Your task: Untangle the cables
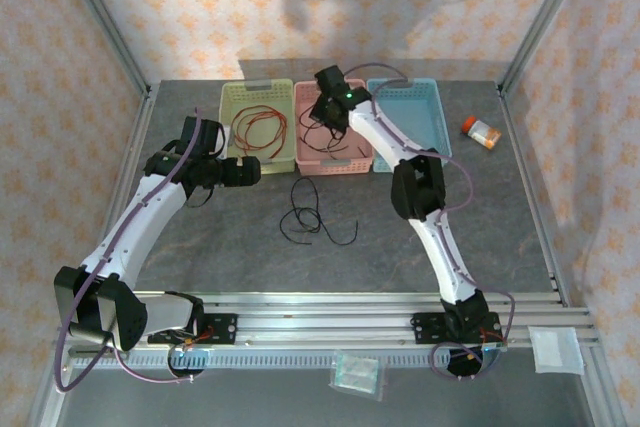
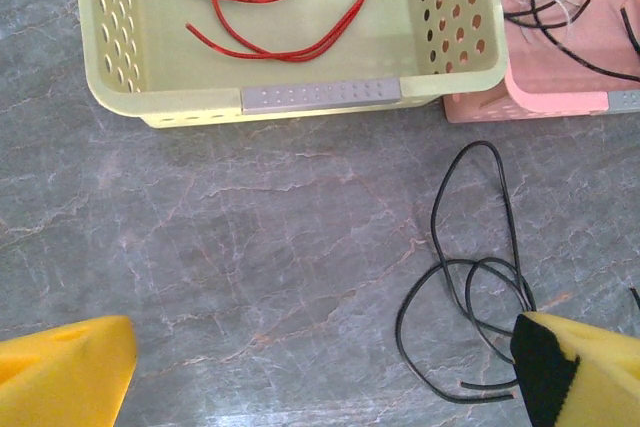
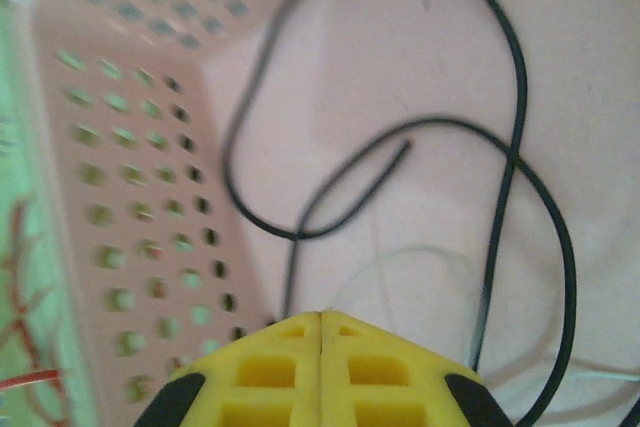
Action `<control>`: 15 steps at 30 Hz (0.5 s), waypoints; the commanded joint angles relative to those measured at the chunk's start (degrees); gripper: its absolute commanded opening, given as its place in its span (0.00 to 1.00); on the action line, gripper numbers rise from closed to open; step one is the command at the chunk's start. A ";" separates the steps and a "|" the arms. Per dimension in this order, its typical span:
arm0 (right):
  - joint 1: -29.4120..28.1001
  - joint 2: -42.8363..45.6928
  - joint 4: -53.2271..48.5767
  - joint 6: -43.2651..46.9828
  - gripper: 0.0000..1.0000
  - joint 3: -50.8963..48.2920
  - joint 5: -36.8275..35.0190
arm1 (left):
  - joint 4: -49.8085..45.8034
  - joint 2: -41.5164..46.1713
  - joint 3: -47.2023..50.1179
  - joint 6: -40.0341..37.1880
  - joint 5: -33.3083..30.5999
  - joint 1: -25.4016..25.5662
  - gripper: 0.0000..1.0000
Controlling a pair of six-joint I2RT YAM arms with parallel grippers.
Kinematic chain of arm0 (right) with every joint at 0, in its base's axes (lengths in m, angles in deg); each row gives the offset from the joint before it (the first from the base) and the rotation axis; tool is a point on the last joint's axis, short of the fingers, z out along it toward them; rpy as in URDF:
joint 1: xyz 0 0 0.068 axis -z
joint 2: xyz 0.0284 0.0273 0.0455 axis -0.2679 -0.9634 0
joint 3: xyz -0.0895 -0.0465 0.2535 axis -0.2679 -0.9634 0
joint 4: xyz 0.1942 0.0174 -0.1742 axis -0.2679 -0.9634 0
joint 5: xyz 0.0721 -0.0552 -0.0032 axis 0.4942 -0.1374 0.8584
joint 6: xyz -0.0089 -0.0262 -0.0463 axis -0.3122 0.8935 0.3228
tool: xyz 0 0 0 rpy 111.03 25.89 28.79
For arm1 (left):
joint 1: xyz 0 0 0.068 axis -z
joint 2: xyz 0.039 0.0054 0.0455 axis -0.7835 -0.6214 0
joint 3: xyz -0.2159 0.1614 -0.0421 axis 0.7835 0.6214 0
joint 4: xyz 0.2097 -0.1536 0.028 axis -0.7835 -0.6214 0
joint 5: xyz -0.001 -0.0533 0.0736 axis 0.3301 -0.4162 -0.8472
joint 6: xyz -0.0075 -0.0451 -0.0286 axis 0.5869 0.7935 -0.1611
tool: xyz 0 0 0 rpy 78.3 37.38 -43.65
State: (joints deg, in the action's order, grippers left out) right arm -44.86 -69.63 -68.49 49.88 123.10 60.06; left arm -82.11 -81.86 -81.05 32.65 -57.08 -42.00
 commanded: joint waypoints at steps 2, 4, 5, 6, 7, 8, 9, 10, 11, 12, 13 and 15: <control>-0.17 6.18 2.57 0.85 0.00 0.25 0.68 | 0.86 -1.14 -2.17 -0.28 0.38 -0.69 0.98; -0.12 7.44 2.93 0.82 0.00 0.35 0.54 | 1.06 -1.36 -2.46 -0.37 0.39 -0.62 0.98; -0.12 7.93 3.12 0.82 0.00 0.44 0.36 | 1.14 -1.56 -2.70 -0.39 0.46 -0.61 0.98; -0.12 8.75 3.65 0.98 0.00 0.40 0.19 | 1.21 -1.82 -3.13 -0.44 0.47 -0.59 0.98; -0.13 9.50 4.10 1.08 0.00 0.55 -0.02 | 1.24 -2.16 -3.61 -0.52 0.59 -0.60 0.98; -0.04 10.10 4.41 1.09 0.00 0.78 -0.27 | 1.36 -2.54 -4.08 -0.48 0.83 -0.63 0.98; 0.05 10.77 4.77 1.01 0.00 1.12 -0.44 | 1.56 -3.03 -4.68 -0.55 1.24 -0.62 0.98; 0.14 11.32 4.82 1.00 0.00 1.60 -0.66 | 1.80 -3.57 -5.21 -0.64 1.65 -0.54 0.98; 0.27 12.02 4.92 1.00 0.00 2.24 -1.06 | 2.06 -4.09 -5.90 -0.70 2.07 -0.57 0.98; 0.38 12.79 5.06 1.00 0.00 2.66 -1.23 | 2.36 -4.91 -6.55 -0.57 2.43 -0.54 0.98; 0.45 13.49 5.32 1.08 0.00 2.98 -1.34 | 2.69 -5.41 -7.14 -0.44 2.70 -0.54 0.98; 0.50 15.32 5.93 1.50 0.00 3.51 -1.48 | 3.77 -6.77 -8.04 0.19 3.29 -0.57 0.98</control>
State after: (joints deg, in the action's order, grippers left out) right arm -44.69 -59.38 -64.49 50.23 123.58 60.19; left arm -80.36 -87.15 -86.69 32.65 -55.44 -42.00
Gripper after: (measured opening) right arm 0.044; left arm 0.981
